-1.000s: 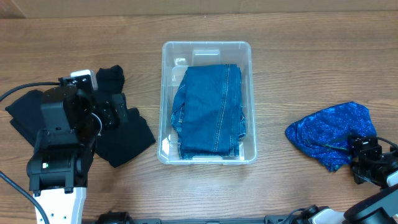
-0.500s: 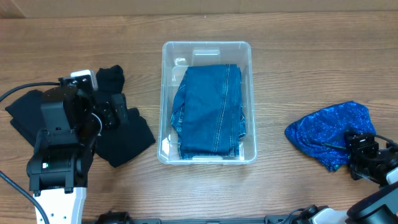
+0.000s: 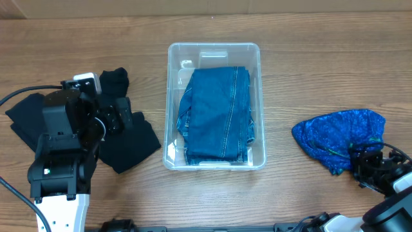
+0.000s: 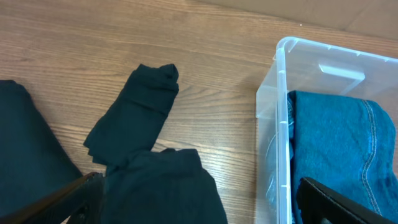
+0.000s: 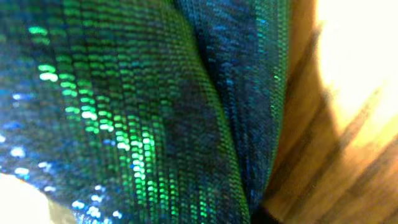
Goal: Pack container
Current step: 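Grasp the sparkly blue fabric with the right gripper and lift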
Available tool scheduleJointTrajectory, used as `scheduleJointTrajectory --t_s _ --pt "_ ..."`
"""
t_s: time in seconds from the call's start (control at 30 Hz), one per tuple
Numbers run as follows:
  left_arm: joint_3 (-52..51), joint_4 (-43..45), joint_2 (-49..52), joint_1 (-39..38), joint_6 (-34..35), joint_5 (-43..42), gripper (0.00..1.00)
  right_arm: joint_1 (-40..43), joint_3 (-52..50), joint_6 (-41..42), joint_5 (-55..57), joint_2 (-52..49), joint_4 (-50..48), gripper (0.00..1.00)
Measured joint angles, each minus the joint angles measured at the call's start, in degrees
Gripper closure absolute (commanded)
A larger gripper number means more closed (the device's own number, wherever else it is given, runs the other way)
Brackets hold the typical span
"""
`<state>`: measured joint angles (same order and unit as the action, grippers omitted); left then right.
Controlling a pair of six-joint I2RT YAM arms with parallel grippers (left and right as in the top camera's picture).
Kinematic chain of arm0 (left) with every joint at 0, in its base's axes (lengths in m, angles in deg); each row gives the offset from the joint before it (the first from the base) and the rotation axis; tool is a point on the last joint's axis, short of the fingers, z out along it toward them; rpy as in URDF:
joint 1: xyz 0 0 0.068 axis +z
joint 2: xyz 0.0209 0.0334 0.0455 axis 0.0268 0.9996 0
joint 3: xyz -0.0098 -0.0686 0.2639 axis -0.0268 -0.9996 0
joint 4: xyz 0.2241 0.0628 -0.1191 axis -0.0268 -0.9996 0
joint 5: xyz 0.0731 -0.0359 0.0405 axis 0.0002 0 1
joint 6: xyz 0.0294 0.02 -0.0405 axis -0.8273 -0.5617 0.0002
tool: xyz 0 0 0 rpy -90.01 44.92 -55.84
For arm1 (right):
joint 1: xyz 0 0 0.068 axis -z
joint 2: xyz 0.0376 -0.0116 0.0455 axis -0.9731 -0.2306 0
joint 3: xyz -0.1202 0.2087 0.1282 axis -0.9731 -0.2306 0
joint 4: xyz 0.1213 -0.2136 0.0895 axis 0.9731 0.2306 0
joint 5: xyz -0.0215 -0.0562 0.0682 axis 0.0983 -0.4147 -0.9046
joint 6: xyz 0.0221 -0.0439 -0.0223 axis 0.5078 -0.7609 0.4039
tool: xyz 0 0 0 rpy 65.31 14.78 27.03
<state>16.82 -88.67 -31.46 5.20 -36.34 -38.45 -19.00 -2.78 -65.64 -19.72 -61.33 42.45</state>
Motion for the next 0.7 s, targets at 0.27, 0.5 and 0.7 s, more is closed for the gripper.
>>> scheduleJointTrajectory --t_s 0.27,0.5,0.7 --pt "0.0 0.0 0.0 0.0 0.0 0.0 0.0 0.0 -0.7 0.0 -4.0 -1.0 -2.3 0.96" --pt "0.0 0.0 0.0 0.0 0.0 0.0 0.0 -1.4 0.5 -0.1 -7.8 -1.6 0.4 0.96" --pt "0.0 0.0 0.0 0.0 0.0 0.0 0.0 -7.8 6.2 -0.7 -12.6 -0.4 3.8 0.96"
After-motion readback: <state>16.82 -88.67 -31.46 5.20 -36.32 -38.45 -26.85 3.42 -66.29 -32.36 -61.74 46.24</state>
